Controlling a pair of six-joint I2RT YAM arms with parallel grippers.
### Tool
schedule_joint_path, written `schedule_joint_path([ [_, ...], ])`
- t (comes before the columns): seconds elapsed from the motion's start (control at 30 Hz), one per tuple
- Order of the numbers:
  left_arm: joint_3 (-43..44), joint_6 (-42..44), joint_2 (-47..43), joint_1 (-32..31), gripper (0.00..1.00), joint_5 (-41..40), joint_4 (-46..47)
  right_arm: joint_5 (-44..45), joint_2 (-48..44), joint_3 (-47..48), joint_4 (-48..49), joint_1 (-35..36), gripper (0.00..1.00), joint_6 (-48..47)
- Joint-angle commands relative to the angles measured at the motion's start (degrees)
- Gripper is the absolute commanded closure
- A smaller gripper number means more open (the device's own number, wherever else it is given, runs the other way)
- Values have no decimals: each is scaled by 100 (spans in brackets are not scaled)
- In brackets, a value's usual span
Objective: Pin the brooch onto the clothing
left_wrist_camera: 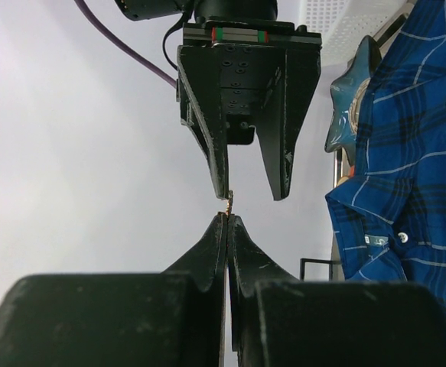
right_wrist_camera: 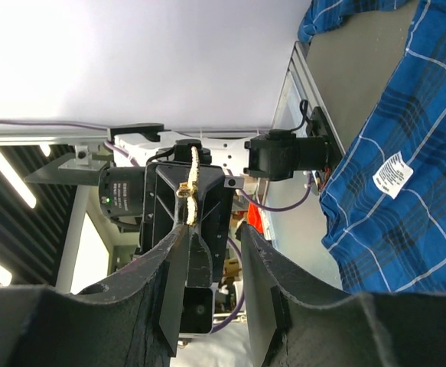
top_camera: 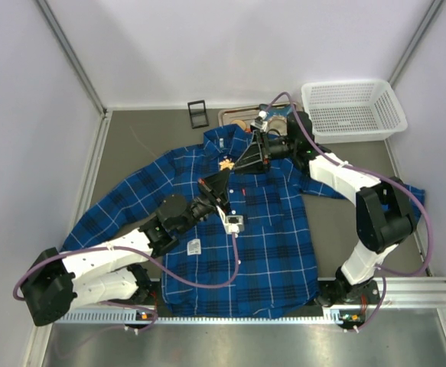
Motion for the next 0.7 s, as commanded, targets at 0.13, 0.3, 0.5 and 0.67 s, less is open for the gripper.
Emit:
schedule_joint_path([
  [0.13, -30, -19, -282, -22, 100, 392, -237, 1, 19, 233, 639, 58, 64, 320],
  [0.3, -12, -10, -238, -22, 100, 348, -220, 1, 37, 189, 702, 58, 71, 391],
  [0.5, 5, 34, -176, -22, 100, 304, -220, -26, 28, 215, 597, 58, 78, 312],
  [0.67, 23, 43, -150, -22, 100, 321, -184, -43, 72, 276, 447, 67, 88, 207],
])
